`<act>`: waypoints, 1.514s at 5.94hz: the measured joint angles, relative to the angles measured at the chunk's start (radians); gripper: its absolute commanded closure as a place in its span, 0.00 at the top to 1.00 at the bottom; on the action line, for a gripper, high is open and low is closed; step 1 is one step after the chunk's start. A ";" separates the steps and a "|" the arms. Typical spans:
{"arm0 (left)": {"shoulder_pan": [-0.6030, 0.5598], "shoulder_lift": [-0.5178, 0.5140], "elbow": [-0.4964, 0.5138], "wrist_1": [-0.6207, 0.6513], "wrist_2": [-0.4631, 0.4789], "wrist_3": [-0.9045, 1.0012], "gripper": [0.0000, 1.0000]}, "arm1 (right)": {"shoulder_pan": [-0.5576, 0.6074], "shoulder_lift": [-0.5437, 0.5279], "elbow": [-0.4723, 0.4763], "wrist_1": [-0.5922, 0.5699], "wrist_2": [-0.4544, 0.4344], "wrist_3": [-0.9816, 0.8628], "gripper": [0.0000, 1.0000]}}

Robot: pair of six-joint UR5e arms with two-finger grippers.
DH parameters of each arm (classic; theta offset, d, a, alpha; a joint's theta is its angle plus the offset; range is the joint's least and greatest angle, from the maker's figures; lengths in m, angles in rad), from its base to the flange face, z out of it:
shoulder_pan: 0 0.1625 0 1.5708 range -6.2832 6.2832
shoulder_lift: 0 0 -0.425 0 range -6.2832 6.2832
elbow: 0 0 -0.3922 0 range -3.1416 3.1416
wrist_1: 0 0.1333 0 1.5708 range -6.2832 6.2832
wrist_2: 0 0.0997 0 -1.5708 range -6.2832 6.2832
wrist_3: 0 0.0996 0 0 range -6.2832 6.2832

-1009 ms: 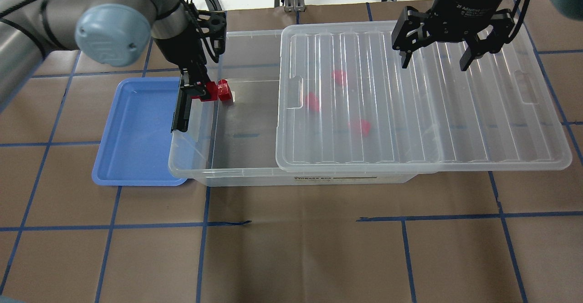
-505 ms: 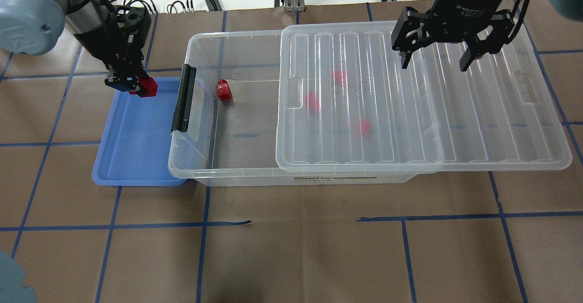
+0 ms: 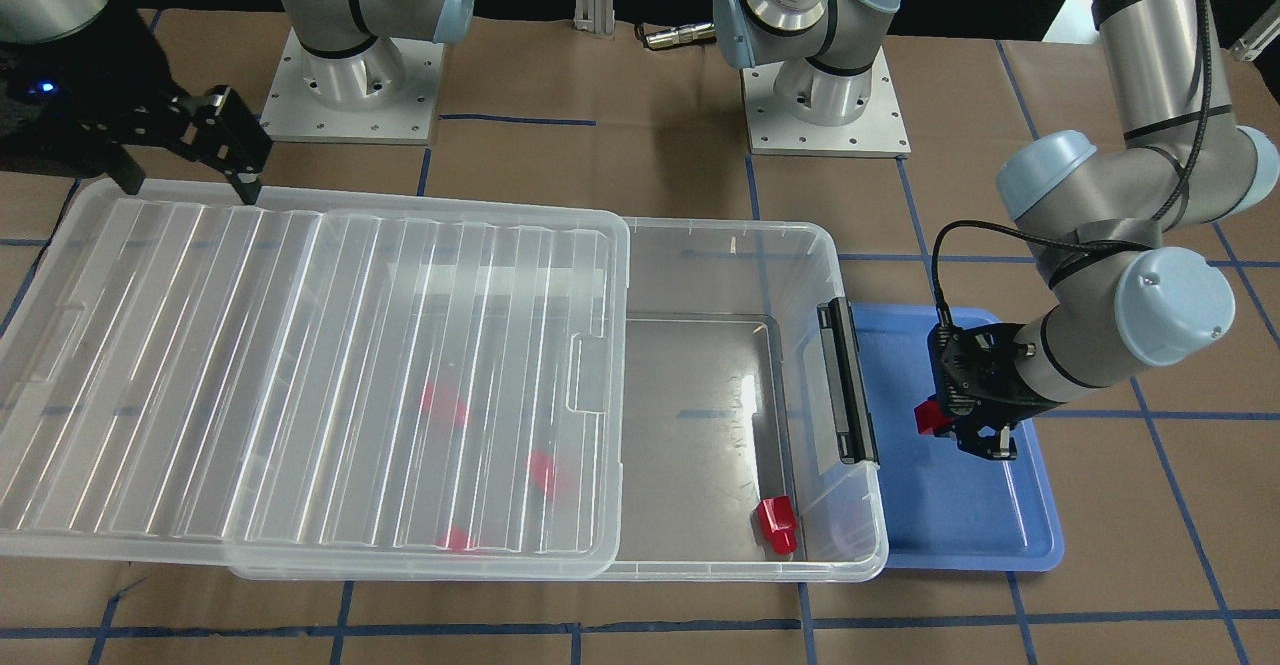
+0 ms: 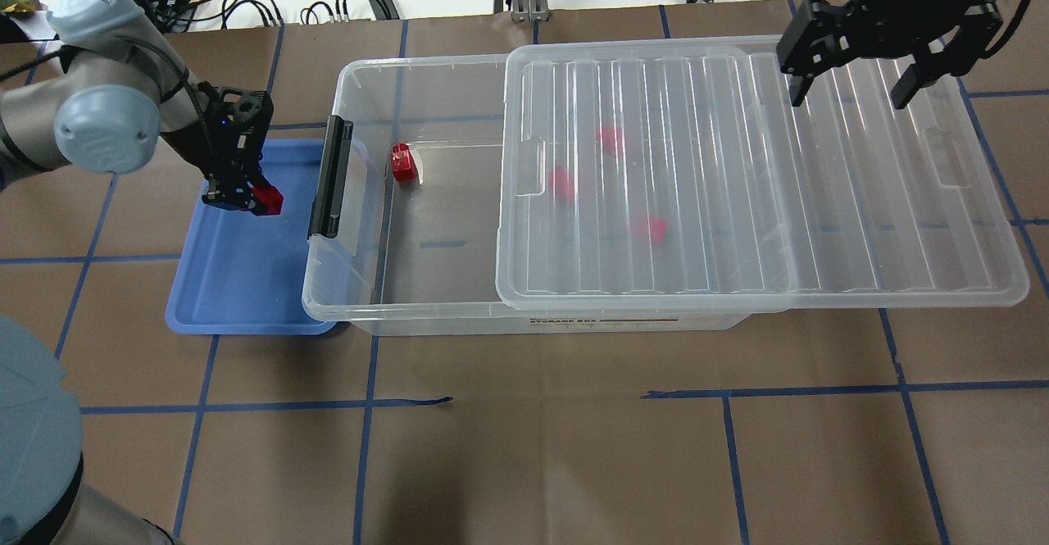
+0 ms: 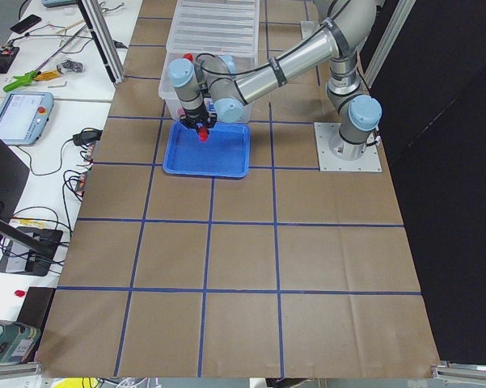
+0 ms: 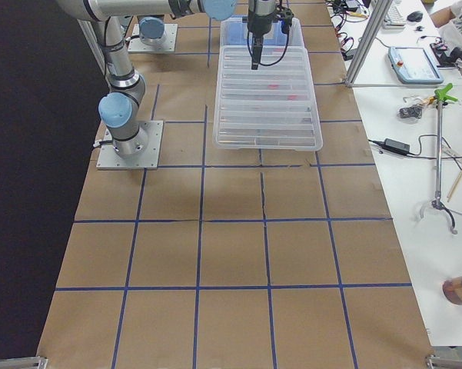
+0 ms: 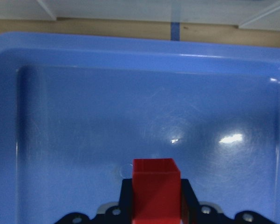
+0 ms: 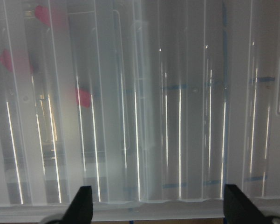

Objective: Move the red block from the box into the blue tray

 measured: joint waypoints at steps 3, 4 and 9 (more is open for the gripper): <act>0.002 -0.047 -0.080 0.119 0.033 0.002 0.98 | -0.279 0.097 0.001 -0.026 -0.013 -0.283 1.00; 0.002 -0.042 -0.079 0.115 0.031 -0.007 0.99 | -0.355 0.148 0.014 -0.094 -0.029 -0.351 1.00; -0.069 0.195 0.117 -0.414 0.028 -0.249 0.99 | -0.460 0.188 0.209 -0.370 -0.066 -0.422 1.00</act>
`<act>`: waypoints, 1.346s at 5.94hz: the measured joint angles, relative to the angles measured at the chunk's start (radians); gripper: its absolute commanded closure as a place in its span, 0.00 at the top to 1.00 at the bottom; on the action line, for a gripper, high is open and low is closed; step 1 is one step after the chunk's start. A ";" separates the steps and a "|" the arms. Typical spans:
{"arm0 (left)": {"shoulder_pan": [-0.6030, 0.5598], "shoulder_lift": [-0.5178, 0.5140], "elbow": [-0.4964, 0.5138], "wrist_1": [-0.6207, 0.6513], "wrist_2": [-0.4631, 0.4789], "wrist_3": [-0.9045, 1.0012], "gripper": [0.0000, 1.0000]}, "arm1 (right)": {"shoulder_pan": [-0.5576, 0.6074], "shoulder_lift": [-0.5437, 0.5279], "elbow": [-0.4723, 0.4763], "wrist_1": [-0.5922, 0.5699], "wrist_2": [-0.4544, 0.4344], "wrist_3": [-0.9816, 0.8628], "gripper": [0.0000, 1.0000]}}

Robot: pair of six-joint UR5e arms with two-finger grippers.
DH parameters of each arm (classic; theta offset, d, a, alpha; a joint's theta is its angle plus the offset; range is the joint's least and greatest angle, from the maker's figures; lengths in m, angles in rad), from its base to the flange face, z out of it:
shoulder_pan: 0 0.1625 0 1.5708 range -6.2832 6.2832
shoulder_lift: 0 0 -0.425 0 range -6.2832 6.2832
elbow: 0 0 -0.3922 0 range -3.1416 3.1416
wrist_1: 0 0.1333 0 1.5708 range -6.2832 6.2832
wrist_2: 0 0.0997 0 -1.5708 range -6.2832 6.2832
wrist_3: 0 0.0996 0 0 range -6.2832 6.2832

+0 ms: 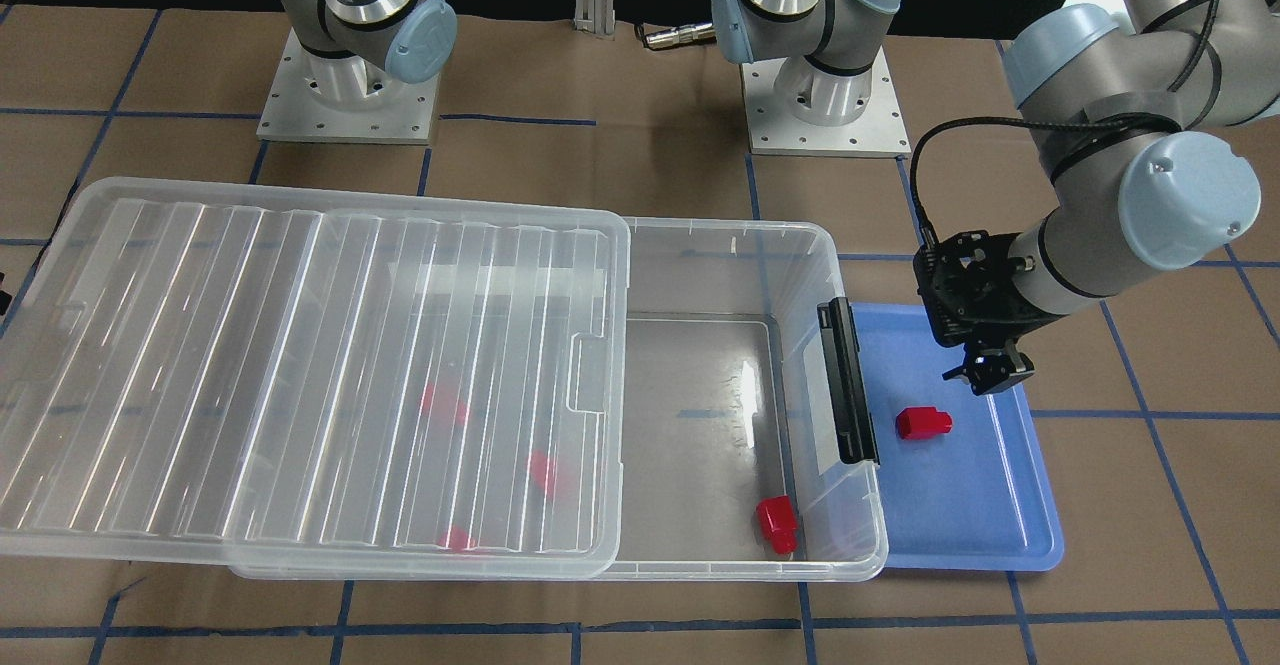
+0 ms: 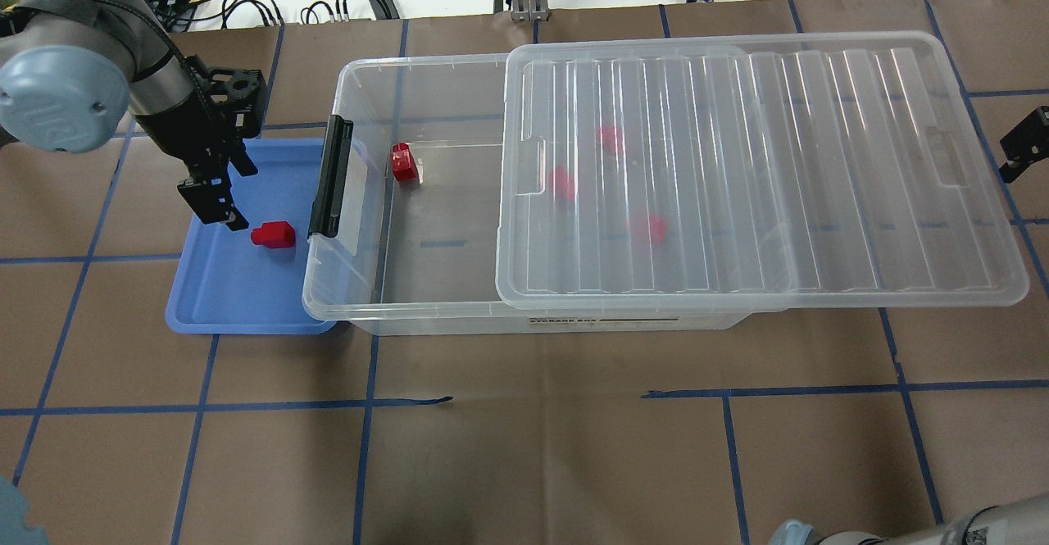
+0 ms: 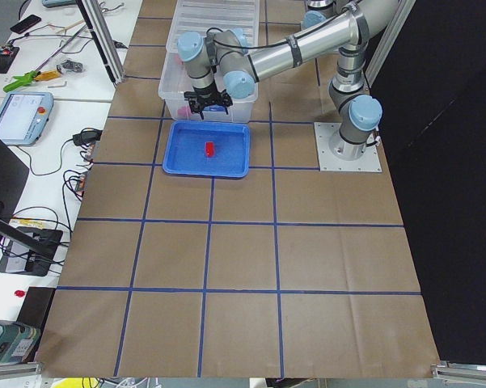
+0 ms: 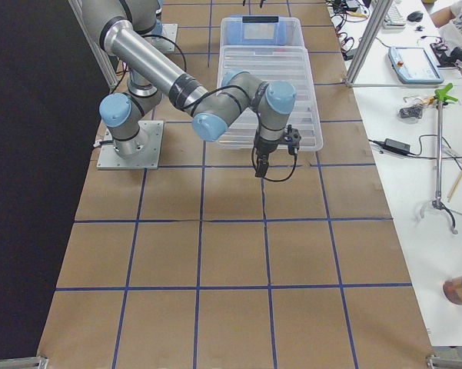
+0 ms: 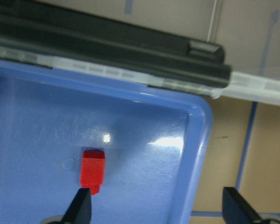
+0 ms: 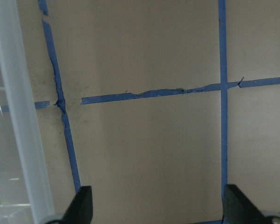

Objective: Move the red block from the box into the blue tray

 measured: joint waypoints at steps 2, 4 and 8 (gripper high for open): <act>-0.071 0.062 0.123 -0.216 0.004 -0.102 0.99 | 0.006 -0.006 0.012 0.008 0.008 0.044 1.00; -0.177 0.079 0.136 -0.262 0.011 -0.328 0.99 | 0.018 -0.028 0.053 0.007 0.013 0.049 1.00; -0.220 0.183 0.110 -0.158 0.006 -1.054 0.99 | 0.099 -0.076 0.136 0.001 0.042 0.054 1.00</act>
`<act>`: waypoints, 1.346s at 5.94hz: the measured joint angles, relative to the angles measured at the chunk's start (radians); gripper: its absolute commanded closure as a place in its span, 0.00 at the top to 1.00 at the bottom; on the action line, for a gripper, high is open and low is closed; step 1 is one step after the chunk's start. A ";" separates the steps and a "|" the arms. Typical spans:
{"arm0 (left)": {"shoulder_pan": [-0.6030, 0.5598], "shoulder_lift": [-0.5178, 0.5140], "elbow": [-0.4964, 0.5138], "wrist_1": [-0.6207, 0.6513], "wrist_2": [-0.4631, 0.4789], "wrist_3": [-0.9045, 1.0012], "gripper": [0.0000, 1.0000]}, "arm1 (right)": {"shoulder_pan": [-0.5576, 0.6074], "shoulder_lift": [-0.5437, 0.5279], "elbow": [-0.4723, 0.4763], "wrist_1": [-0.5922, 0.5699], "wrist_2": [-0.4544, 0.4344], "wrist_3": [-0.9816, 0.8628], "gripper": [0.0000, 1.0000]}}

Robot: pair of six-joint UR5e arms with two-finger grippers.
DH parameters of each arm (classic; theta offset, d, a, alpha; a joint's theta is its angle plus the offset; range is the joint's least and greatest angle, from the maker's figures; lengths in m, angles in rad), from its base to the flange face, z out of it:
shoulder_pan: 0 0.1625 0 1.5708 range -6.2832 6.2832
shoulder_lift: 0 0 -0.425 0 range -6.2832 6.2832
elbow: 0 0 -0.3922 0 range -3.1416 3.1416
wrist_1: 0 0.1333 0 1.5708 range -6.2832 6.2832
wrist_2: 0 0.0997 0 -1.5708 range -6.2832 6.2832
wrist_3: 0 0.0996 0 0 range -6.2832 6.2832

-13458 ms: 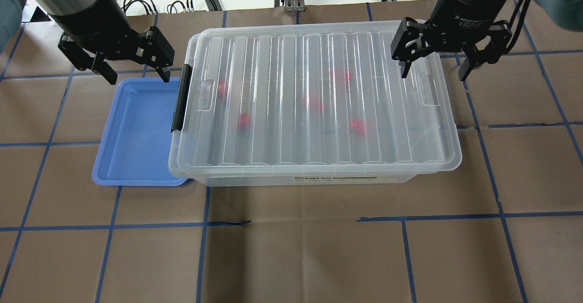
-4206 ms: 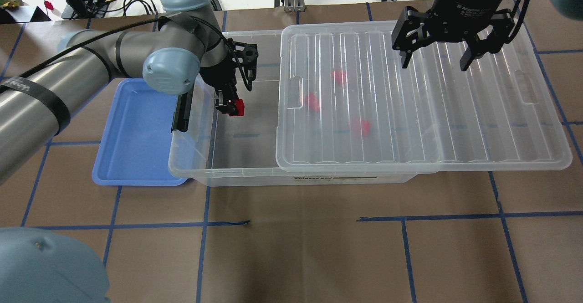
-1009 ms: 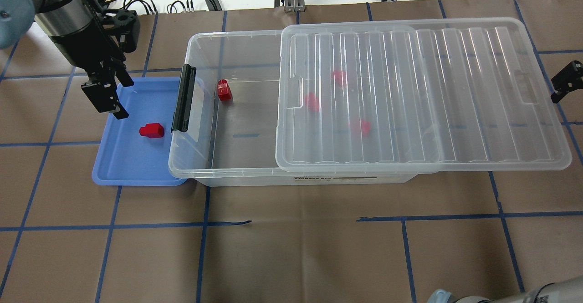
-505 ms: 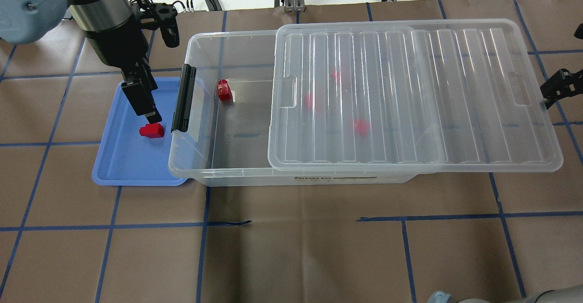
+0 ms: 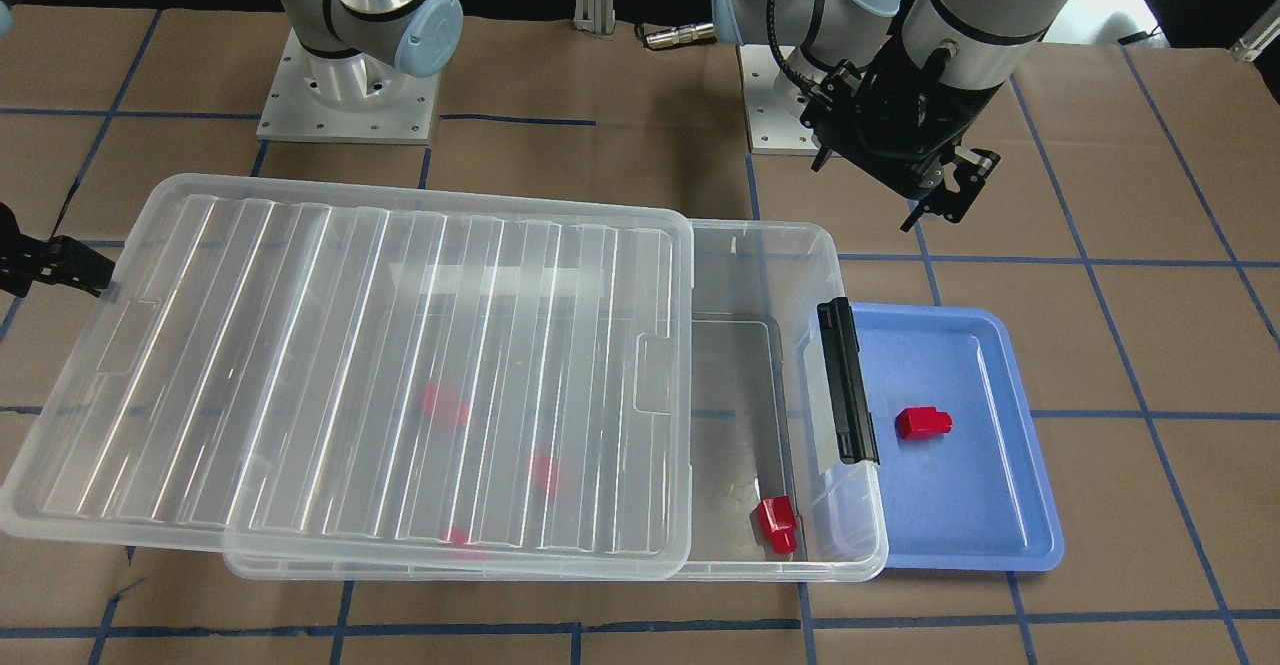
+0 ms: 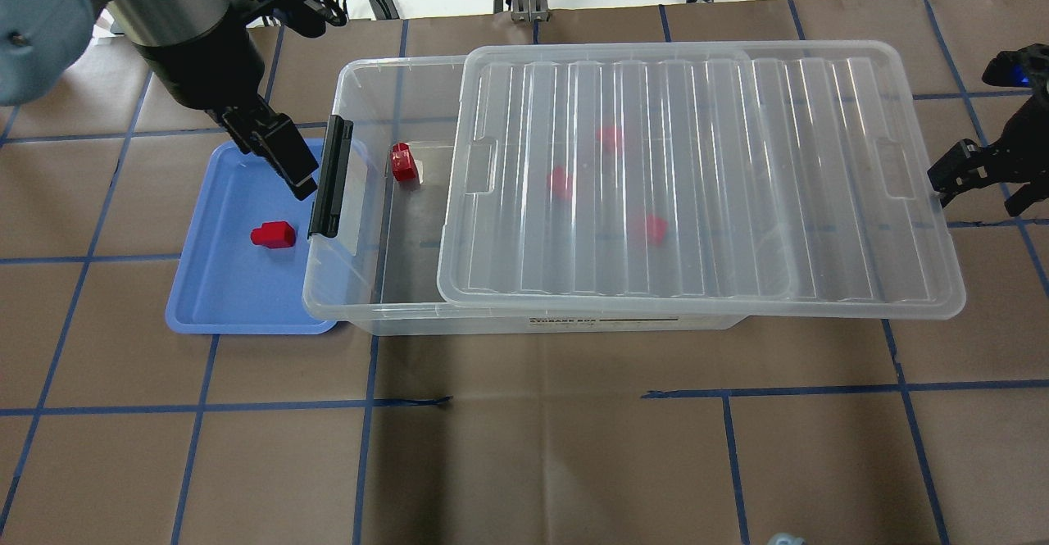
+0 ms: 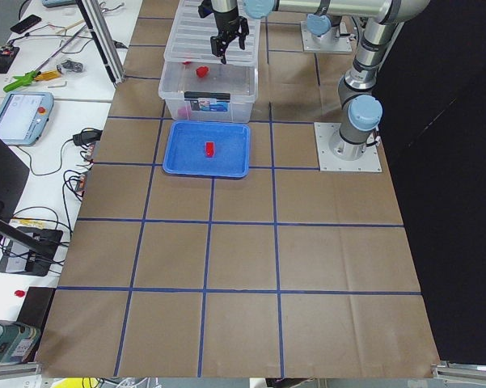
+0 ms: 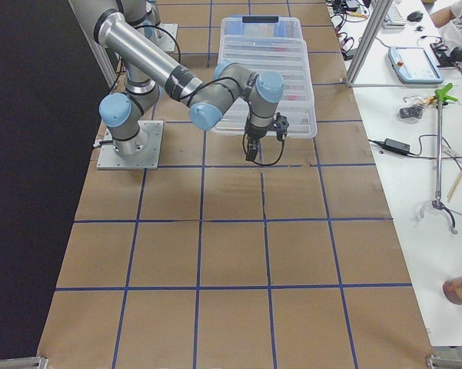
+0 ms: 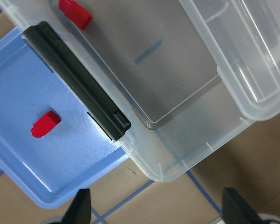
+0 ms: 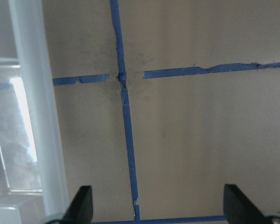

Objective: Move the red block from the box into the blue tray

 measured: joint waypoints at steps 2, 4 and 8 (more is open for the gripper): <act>-0.001 0.033 -0.005 0.038 -0.003 -0.413 0.99 | 0.052 -0.001 0.001 -0.001 0.001 0.000 1.00; -0.002 0.053 -0.019 0.042 0.001 -0.665 0.99 | 0.105 -0.002 0.001 -0.016 0.001 0.003 1.00; -0.002 0.103 -0.133 0.199 -0.017 -0.671 0.99 | 0.221 -0.002 0.001 -0.054 -0.001 0.149 1.00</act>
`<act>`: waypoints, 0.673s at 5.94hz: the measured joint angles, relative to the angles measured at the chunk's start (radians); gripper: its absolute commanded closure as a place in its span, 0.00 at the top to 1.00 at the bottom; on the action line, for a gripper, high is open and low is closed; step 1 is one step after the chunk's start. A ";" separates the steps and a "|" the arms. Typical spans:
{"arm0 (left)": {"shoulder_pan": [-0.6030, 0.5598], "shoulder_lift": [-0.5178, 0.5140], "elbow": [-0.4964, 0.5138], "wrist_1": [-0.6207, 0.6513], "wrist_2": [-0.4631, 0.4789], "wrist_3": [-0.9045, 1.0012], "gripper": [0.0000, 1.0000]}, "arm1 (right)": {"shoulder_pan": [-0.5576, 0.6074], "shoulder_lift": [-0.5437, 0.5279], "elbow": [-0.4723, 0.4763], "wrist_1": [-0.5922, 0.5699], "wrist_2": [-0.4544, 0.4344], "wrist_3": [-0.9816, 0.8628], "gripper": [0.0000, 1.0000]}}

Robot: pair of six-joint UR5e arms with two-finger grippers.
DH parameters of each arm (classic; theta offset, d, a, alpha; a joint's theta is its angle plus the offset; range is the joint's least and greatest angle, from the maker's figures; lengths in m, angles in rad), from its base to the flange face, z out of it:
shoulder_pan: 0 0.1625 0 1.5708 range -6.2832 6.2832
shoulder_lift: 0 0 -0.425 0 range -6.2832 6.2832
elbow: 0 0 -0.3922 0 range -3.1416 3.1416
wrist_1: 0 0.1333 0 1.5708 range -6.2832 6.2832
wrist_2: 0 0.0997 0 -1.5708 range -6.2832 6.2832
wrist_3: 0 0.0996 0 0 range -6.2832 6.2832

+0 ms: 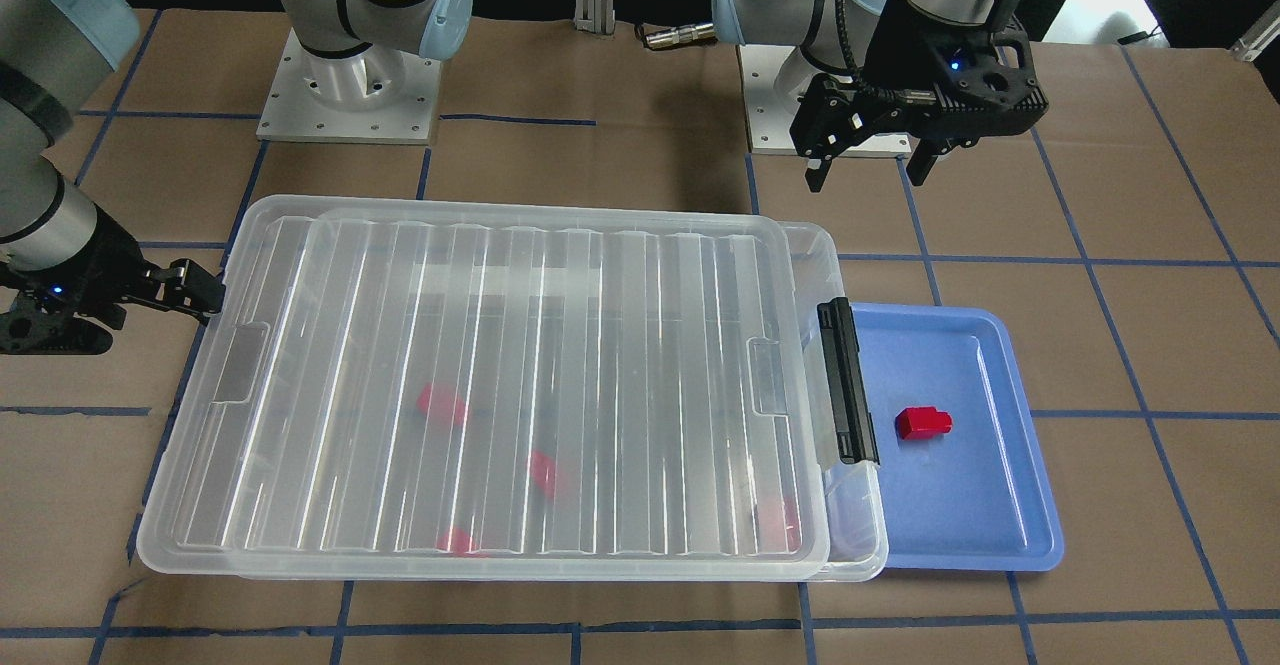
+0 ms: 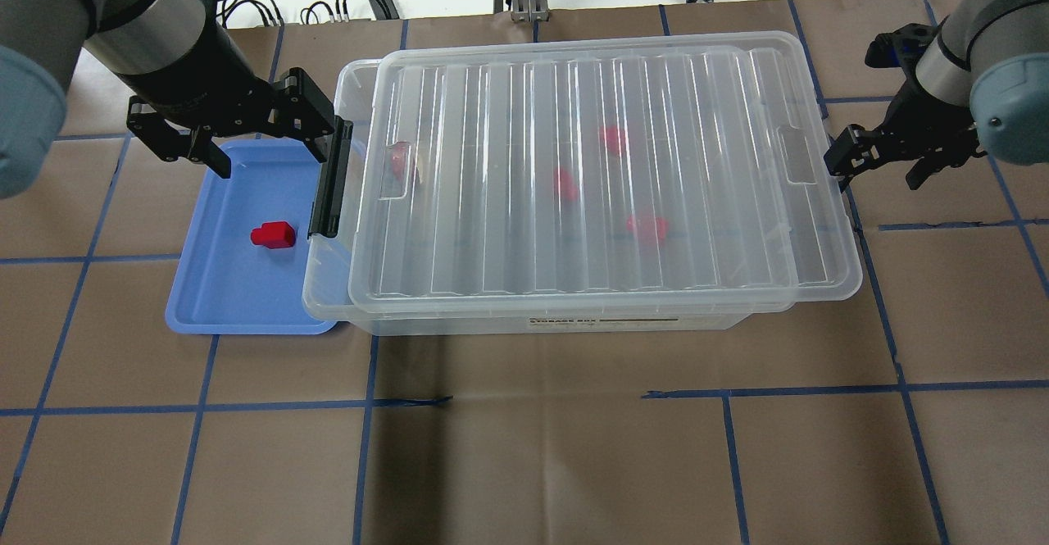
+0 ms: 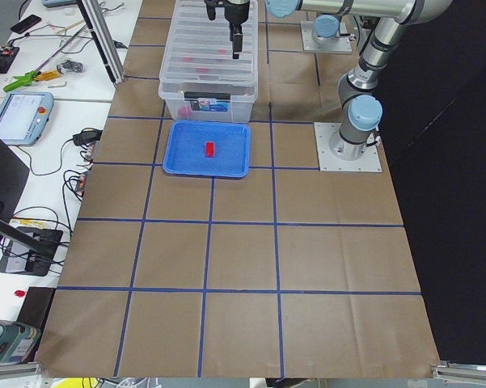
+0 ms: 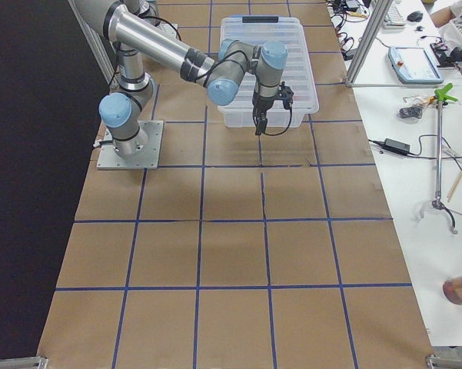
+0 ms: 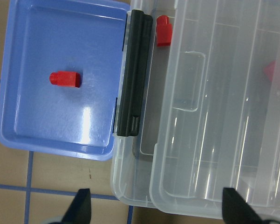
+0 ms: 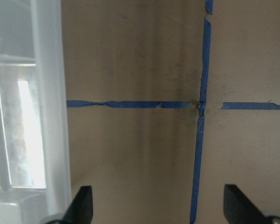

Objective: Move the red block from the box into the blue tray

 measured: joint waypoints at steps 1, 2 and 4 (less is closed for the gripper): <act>0.000 0.005 -0.015 0.034 -0.004 0.020 0.99 | 0.020 0.000 0.001 0.000 0.000 0.027 1.00; 0.000 0.006 -0.017 0.044 -0.005 0.027 0.99 | 0.030 -0.001 0.002 0.000 0.000 0.038 1.00; 0.000 0.006 -0.010 0.041 -0.004 0.055 0.99 | 0.037 -0.012 0.008 0.000 0.000 0.042 1.00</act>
